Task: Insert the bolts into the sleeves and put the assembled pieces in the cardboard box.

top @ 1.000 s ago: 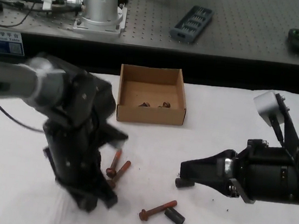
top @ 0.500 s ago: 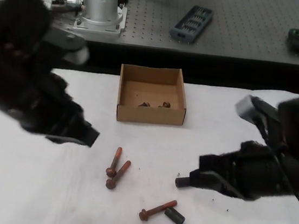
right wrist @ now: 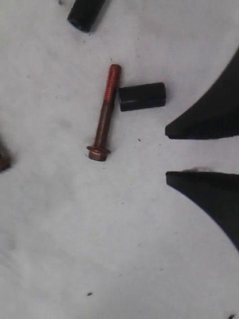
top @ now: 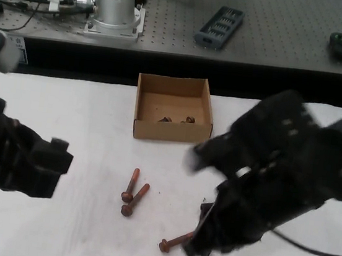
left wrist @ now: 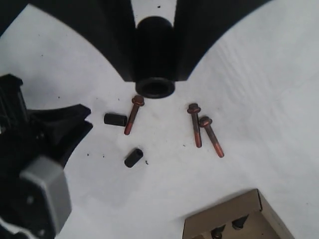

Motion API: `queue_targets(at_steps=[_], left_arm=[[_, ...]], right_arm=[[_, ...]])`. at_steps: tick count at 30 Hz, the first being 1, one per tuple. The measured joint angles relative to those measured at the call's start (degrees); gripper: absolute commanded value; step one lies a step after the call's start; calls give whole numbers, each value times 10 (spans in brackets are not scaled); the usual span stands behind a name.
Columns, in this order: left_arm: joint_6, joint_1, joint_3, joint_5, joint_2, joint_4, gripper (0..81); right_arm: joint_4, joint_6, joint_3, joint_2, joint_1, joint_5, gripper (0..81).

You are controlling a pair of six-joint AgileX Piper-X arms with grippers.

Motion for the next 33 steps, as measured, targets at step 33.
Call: queue_targets(at_steps=[33], left_arm=[[17, 0, 77, 2, -12, -44, 6]], right_arm=[[-49, -569, -107, 199, 14, 50, 205]])
